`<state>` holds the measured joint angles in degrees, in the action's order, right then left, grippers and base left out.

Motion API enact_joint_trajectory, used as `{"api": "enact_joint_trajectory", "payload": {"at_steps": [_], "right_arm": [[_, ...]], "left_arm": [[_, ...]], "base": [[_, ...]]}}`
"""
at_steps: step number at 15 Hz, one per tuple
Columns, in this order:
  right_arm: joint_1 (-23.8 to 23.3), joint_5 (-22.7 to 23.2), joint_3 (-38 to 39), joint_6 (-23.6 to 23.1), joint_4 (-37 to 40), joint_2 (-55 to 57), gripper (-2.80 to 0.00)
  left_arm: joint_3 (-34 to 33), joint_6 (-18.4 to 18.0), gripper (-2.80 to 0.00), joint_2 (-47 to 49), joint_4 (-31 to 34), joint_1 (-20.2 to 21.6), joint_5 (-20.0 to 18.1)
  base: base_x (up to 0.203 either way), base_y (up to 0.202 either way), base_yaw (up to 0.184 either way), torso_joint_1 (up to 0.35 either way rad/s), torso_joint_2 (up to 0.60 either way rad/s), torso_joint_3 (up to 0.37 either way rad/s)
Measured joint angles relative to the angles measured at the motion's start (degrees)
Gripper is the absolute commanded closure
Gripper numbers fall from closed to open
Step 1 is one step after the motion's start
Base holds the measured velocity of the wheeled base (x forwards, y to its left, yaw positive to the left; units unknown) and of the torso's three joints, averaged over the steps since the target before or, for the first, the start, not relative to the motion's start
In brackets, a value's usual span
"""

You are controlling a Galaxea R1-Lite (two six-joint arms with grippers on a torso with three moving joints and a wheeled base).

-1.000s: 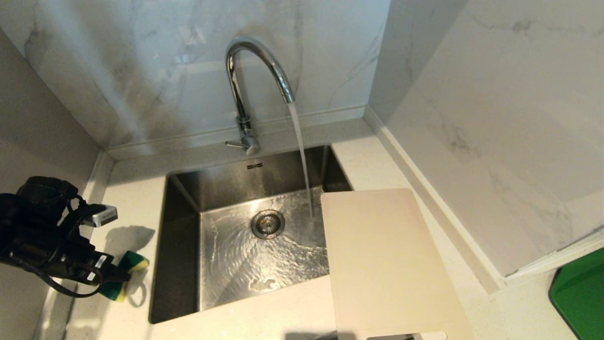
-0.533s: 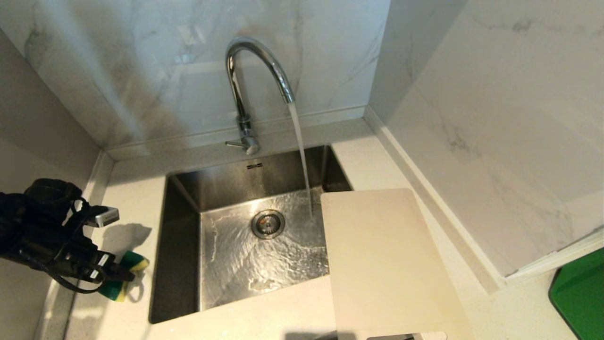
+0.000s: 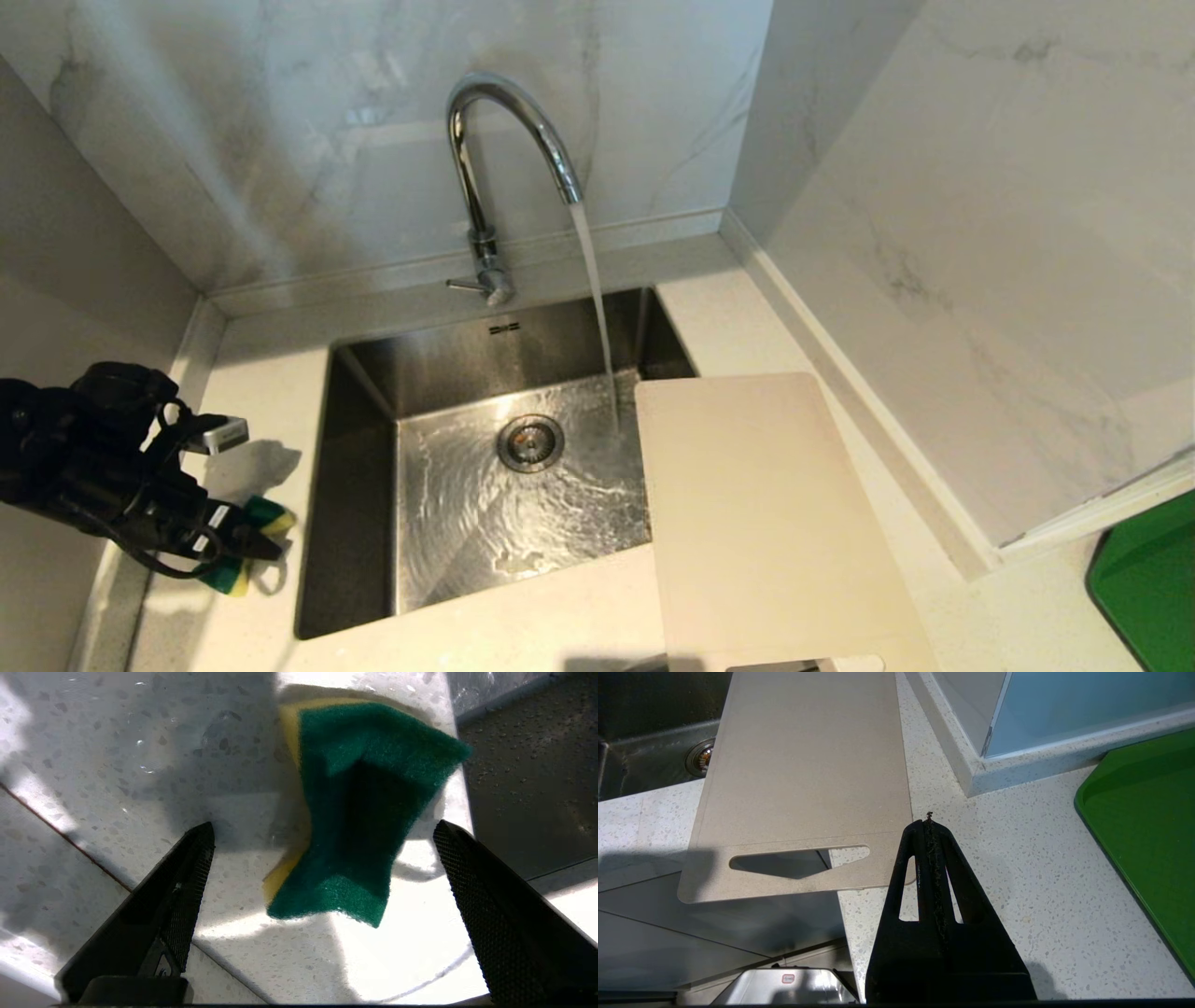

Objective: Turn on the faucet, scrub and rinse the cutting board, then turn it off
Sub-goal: Pick up the cleaning cloth

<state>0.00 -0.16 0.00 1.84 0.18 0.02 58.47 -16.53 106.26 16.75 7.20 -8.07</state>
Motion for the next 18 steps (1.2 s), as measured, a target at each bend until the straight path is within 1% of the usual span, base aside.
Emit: {"api": "enact_joint_trajectory", "payload": {"at_steps": [8, 10, 12, 15, 16, 18], "right_arm": [[-0.02, 0.03, 0.0, 0.0, -0.02, 0.0, 0.0], [0.0, 0.0, 0.0, -0.02, 0.0, 0.0, 0.0], [-0.02, 0.0, 0.0, 0.0, -0.02, 0.0, 0.0], [0.0, 0.0, 0.0, -0.02, -0.02, 0.0, 0.0], [0.0, -0.05, 0.0, 0.0, -0.02, 0.0, 0.0], [-0.02, -0.01, 0.0, 0.0, 0.0, 0.0, 0.0]], "left_arm": [[0.27, 0.18, 0.0, 0.65, 0.09, 1.04, -1.8], [0.18, 0.35, 0.0, 0.17, 0.56, 1.23, -2.67], [0.07, 0.66, 0.0, -0.7, 0.78, 1.26, -2.77], [0.99, 3.45, 0.0, -2.43, 1.18, 1.31, -4.46], [1.89, 4.19, 0.0, -3.22, 2.42, 1.37, -4.61], [5.55, 5.44, 0.0, -5.54, 7.64, 1.41, -5.83]], "base": [[0.0, 0.0, 0.0, 0.0, 0.0, 0.0], [0.0, 0.0, 0.0, 0.0, 0.0, 0.0], [0.0, 0.0, 0.0, 0.0, 0.0, 0.0], [0.0, 0.0, 0.0, 0.0, 0.0, 0.0], [0.0, 0.0, 0.0, 0.0, 0.0, 0.0], [0.0, 0.0, 0.0, 0.0, 0.0, 0.0]]}}
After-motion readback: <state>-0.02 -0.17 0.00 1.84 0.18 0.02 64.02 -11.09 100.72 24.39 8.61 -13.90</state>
